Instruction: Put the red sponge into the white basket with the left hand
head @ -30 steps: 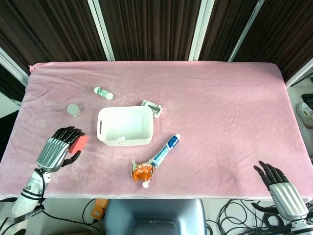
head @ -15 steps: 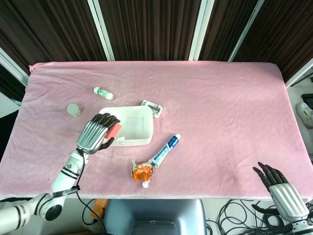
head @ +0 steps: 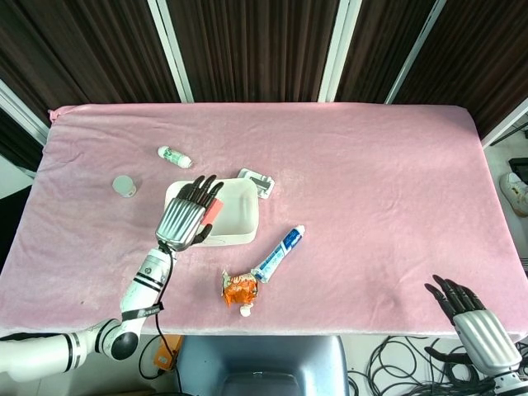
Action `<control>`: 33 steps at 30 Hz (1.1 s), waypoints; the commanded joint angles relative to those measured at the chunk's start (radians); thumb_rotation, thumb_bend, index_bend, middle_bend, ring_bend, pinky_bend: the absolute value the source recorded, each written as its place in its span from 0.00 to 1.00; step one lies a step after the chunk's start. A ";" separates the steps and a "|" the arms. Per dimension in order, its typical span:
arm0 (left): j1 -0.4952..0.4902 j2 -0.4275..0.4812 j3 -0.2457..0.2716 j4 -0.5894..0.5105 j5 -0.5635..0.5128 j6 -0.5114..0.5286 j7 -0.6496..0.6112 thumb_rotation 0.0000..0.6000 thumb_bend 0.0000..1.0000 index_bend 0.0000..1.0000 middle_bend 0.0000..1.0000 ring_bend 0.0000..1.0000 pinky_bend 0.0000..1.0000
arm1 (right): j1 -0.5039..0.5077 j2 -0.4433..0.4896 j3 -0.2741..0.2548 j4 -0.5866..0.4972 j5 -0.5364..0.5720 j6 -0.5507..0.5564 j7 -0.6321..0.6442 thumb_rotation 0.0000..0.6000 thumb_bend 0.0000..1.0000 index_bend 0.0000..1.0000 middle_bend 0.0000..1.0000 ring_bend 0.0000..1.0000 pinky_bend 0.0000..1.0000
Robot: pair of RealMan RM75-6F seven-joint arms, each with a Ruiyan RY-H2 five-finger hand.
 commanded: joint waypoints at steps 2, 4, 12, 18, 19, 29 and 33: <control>0.018 0.039 0.015 -0.049 0.016 0.023 -0.025 1.00 0.34 0.00 0.00 0.00 0.15 | 0.005 -0.001 0.002 -0.003 0.007 -0.011 -0.006 1.00 0.10 0.03 0.00 0.00 0.23; 0.024 0.053 0.021 -0.065 0.024 0.028 -0.038 1.00 0.33 0.00 0.00 0.00 0.14 | 0.007 -0.001 0.002 -0.004 0.011 -0.016 -0.009 1.00 0.10 0.03 0.00 0.00 0.23; 0.030 0.066 0.049 -0.077 0.020 0.037 -0.032 1.00 0.32 0.00 0.00 0.00 0.13 | 0.012 0.003 0.002 -0.010 0.014 -0.025 -0.011 1.00 0.10 0.03 0.00 0.00 0.23; 0.121 0.173 0.142 -0.170 0.072 0.111 -0.016 1.00 0.32 0.00 0.00 0.00 0.14 | 0.011 0.004 0.001 -0.006 0.011 -0.020 -0.004 1.00 0.10 0.03 0.00 0.00 0.23; 0.154 0.203 0.173 -0.185 0.106 0.140 -0.039 1.00 0.32 0.00 0.00 0.00 0.14 | 0.012 0.003 0.001 -0.007 0.011 -0.020 -0.005 1.00 0.10 0.03 0.00 0.00 0.23; 0.438 0.315 0.372 -0.064 0.381 0.449 -0.374 1.00 0.33 0.00 0.00 0.00 0.11 | 0.007 -0.017 0.015 -0.006 0.030 -0.012 -0.029 1.00 0.10 0.00 0.00 0.00 0.23; 0.506 0.319 0.402 -0.024 0.366 0.465 -0.477 1.00 0.34 0.00 0.00 0.00 0.10 | 0.008 -0.027 0.023 -0.004 0.033 -0.007 -0.035 1.00 0.10 0.00 0.00 0.00 0.23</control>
